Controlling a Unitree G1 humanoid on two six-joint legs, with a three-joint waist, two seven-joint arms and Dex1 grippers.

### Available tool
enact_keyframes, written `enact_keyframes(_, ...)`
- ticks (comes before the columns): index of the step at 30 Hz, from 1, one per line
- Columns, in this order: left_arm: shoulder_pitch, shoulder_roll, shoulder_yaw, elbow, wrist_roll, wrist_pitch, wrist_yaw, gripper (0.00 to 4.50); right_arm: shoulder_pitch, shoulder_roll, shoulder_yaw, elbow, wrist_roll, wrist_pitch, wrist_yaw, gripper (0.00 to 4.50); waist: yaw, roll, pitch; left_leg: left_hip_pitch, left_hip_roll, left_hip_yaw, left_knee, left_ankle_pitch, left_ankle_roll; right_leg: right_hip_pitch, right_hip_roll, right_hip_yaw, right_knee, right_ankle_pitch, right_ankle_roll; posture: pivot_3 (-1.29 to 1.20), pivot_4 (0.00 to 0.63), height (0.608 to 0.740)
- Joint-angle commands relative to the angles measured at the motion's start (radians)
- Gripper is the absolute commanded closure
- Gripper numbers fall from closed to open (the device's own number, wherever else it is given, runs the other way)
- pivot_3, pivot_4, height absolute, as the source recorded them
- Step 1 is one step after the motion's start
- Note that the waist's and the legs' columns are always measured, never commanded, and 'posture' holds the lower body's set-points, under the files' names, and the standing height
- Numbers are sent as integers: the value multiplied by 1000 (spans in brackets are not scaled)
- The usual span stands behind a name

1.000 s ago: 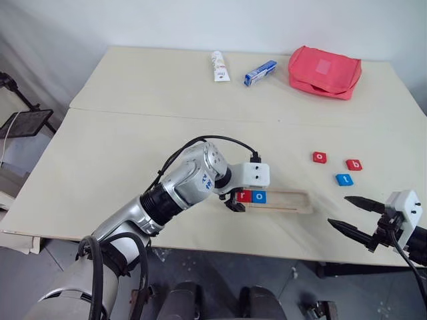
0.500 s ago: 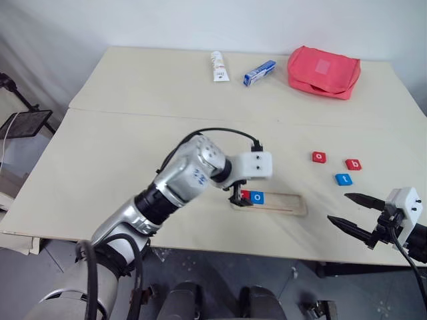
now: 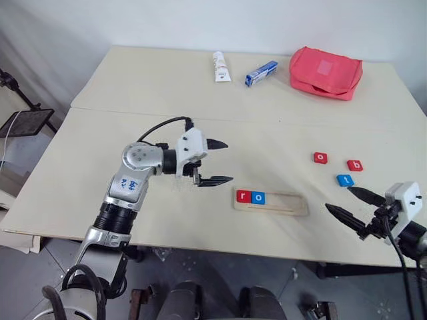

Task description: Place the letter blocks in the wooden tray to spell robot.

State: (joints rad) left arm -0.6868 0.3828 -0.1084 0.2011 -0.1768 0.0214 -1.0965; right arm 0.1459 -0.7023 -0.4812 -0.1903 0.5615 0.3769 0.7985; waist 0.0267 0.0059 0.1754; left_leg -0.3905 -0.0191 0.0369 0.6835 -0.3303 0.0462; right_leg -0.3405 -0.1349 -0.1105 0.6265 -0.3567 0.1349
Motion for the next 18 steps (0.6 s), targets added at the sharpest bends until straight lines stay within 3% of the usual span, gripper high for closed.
enact_keyframes(1, 76, 0, 44, -32, -59, -80, -2, 37, 1, 36, -46, -72, 10, 29, -105, 0, -1, 0, 0, 0, 0, 0, 0, 0, 0, 0, 0, 0, 0, 0, 0, 0, 150, 740)
enact_keyframes(9, 227, 7, 107, 55, -183, -312, -156, 37, 24, 154, -90, -230, -10, 138, -403, 0, -1, 1, -1, 1, 0, 0, 0, 0, 0, 0, 0, 0, 1, 0, 0, 0, 150, 740)
enact_keyframes(18, 209, 14, 129, 160, -289, -368, -334, 37, 71, 185, -116, -375, 41, 247, -509, 0, -3, 1, -1, 1, 0, 1, -1, 0, 0, 0, 1, 1, 1, 0, 0, 0, 150, 740)
